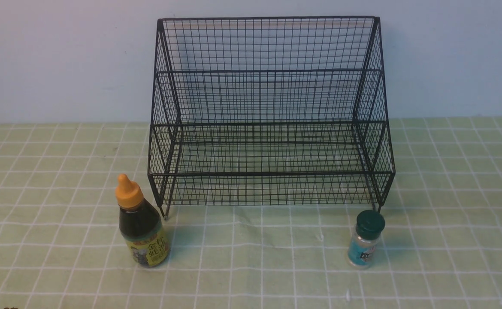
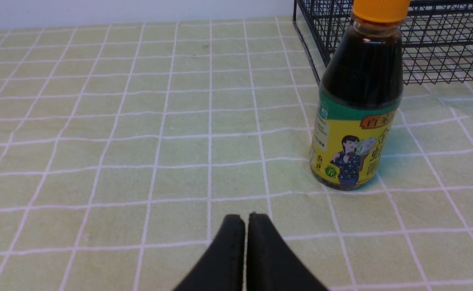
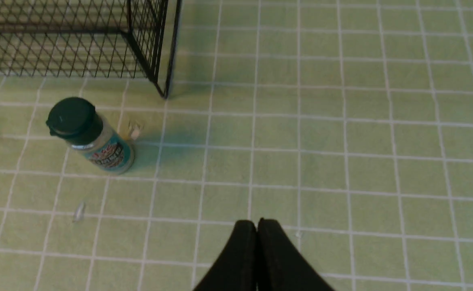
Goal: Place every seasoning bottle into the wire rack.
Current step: Use the right arm to grab the condiment bottle closest to it
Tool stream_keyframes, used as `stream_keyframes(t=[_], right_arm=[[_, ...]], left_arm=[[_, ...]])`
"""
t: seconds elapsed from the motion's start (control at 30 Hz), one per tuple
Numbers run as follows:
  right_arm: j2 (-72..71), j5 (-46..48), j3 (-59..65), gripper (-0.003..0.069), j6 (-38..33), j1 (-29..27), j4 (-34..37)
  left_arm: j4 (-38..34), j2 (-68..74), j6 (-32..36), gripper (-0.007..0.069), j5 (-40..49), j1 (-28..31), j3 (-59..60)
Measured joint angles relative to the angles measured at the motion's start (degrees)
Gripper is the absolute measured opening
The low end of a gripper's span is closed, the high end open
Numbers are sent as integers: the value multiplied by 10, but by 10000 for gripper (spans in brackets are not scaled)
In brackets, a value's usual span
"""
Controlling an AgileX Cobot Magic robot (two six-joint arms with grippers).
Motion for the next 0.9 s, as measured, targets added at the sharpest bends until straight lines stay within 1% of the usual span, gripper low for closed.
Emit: stream_keyframes(t=[0.03, 0.13, 0.17, 0.3, 0.4, 0.53, 0.6, 0.63, 0.67, 0.7, 0.77, 0.8, 0.83, 0.87, 0.9], right_arm=[[10, 0, -3, -15, 0, 0, 3], [91, -5, -27, -15, -23, 0, 60], [95, -6, -28, -15, -26, 0, 67], [169, -40, -46, -15, -86, 3, 134], [218, -57, -64, -15, -116, 37, 156], [261, -75, -88, -10, -120, 111, 144], [282, -93, -100, -3, -117, 152, 122], [291, -101, -103, 1, -114, 163, 113], [304, -112, -106, 15, -105, 187, 92], [309, -115, -107, 21, -101, 190, 89], [333, -133, -109, 67, -72, 215, 58], [346, -141, -109, 102, -57, 225, 45], [349, -142, -109, 108, -55, 228, 42], [357, -148, -109, 143, -48, 232, 34], [377, -158, -109, 208, -41, 236, 23]], left_arm=[[0, 0, 0, -6, 0, 0, 0], [0, 0, 0, -6, 0, 0, 0], [0, 0, 0, -6, 0, 0, 0], [0, 0, 0, -6, 0, 0, 0], [0, 0, 0, -6, 0, 0, 0], [0, 0, 0, -6, 0, 0, 0], [0, 0, 0, -6, 0, 0, 0], [0, 0, 0, -6, 0, 0, 0], [0, 0, 0, -6, 0, 0, 0], [0, 0, 0, -6, 0, 0, 0], [0, 0, 0, -6, 0, 0, 0], [0, 0, 0, -6, 0, 0, 0], [0, 0, 0, -6, 0, 0, 0], [0, 0, 0, -6, 0, 0, 0], [0, 0, 0, -6, 0, 0, 0]])
